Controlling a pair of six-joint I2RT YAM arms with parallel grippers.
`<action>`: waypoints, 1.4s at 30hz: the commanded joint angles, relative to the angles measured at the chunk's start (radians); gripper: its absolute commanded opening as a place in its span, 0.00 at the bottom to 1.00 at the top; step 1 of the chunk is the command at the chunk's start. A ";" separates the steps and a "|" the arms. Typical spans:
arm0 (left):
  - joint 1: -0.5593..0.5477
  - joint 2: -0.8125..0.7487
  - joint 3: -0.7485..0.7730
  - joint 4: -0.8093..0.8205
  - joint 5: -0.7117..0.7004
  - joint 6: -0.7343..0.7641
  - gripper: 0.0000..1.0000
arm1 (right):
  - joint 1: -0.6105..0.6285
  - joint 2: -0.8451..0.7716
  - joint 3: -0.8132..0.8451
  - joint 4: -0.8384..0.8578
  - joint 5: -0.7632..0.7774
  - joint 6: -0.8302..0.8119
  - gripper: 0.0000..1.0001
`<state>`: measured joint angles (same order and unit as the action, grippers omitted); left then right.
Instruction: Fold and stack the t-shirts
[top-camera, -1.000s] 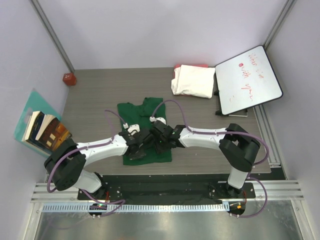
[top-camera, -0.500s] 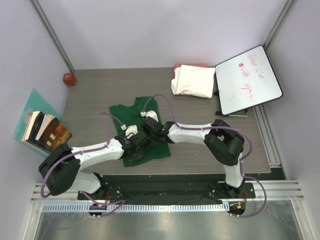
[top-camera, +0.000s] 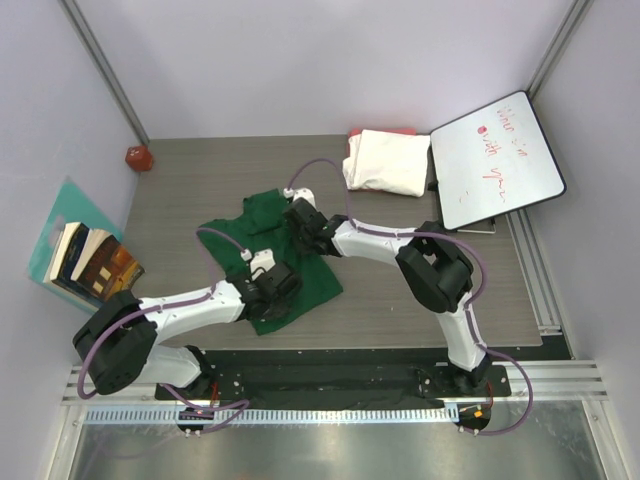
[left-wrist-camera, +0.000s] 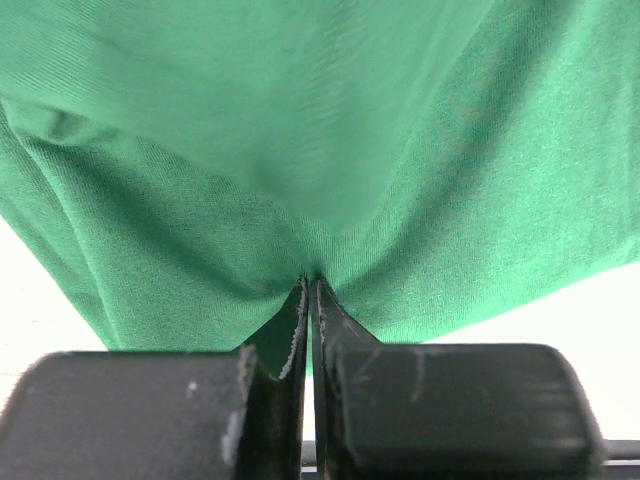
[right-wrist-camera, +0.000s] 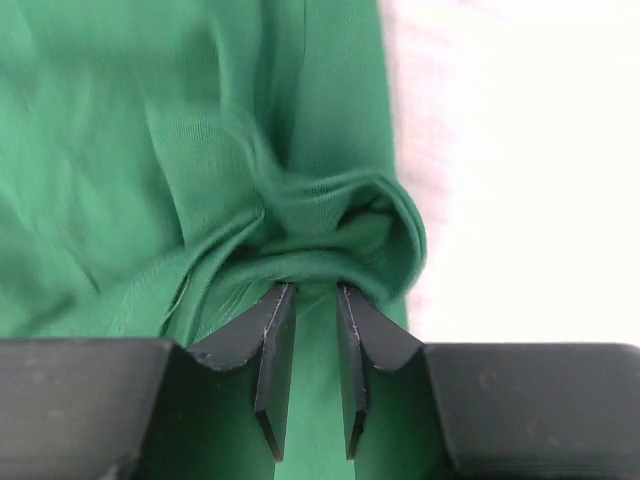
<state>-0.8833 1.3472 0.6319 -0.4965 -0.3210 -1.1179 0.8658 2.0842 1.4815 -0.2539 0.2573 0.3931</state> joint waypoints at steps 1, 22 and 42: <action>-0.008 0.064 -0.066 -0.030 0.054 0.004 0.00 | -0.014 0.034 0.115 0.068 -0.015 -0.028 0.28; -0.008 0.055 -0.064 -0.011 0.071 0.032 0.01 | -0.042 0.058 0.411 -0.087 -0.134 -0.025 0.31; 0.037 -0.108 0.149 -0.165 -0.188 0.122 0.50 | 0.085 -0.194 -0.343 0.130 -0.141 0.115 0.01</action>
<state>-0.8715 1.2316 0.7086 -0.6201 -0.4252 -1.0405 0.9321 1.8606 1.1282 -0.1959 0.1162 0.4820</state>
